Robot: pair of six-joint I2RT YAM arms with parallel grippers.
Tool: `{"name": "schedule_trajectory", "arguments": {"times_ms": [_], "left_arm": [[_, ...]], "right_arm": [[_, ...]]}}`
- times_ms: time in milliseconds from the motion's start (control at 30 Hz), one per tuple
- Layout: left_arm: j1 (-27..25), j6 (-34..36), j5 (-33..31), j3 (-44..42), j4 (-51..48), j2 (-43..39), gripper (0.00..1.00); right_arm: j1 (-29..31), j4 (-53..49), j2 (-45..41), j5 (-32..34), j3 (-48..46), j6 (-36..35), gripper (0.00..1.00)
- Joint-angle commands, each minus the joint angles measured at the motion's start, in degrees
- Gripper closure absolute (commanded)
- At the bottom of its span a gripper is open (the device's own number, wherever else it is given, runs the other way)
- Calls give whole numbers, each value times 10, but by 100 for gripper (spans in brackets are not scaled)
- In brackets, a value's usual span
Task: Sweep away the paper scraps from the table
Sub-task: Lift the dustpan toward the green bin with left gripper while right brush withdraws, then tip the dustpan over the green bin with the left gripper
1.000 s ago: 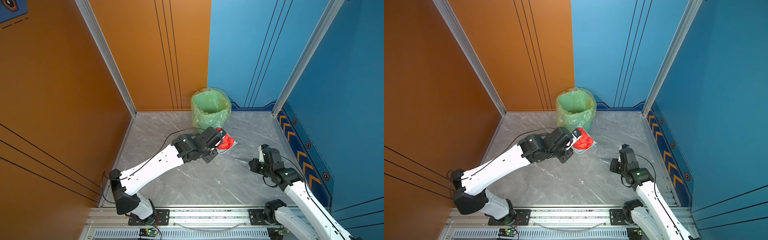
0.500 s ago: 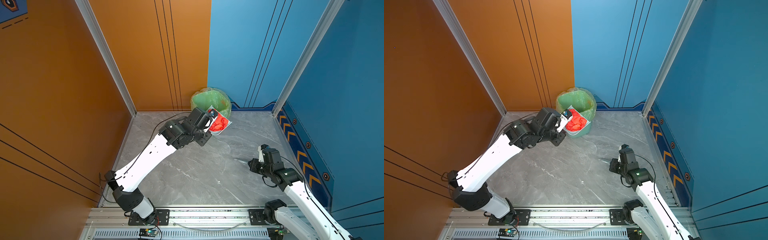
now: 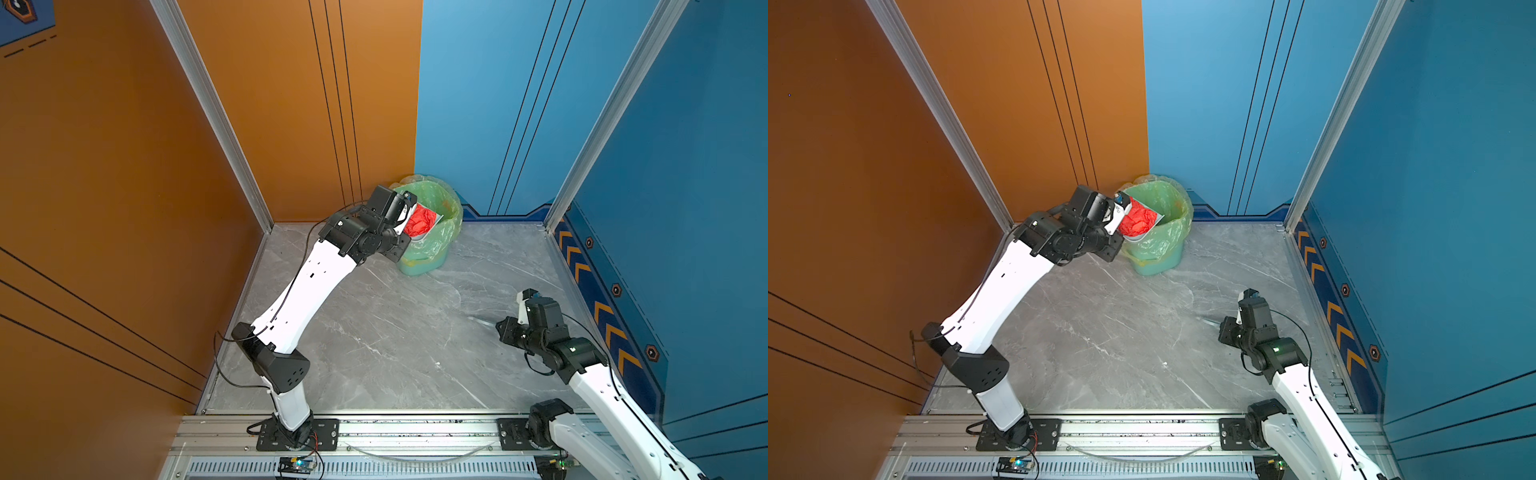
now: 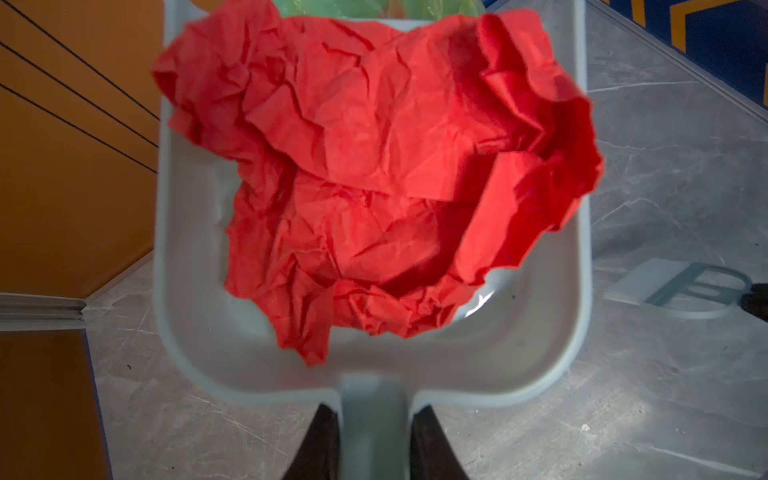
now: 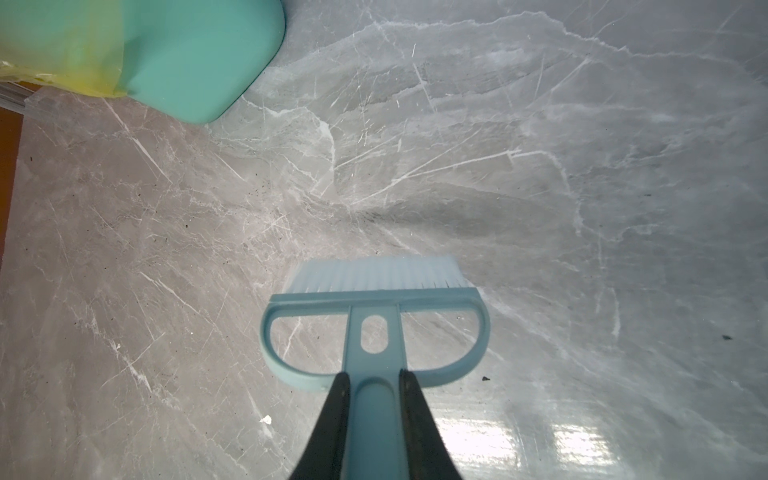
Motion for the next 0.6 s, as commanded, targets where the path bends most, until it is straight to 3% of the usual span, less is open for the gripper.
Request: {"name": "schedule_trajectory", "arguments": {"times_ms": [0,567], "left_arm": [[18,-17,21,33,-13,26,100],[65,-11,10,210,-21,163,100]], "right_arm": [[-4,5,-6,-4,-3,7,100],[-4,4,-18,-6,-8,16,100]]}}
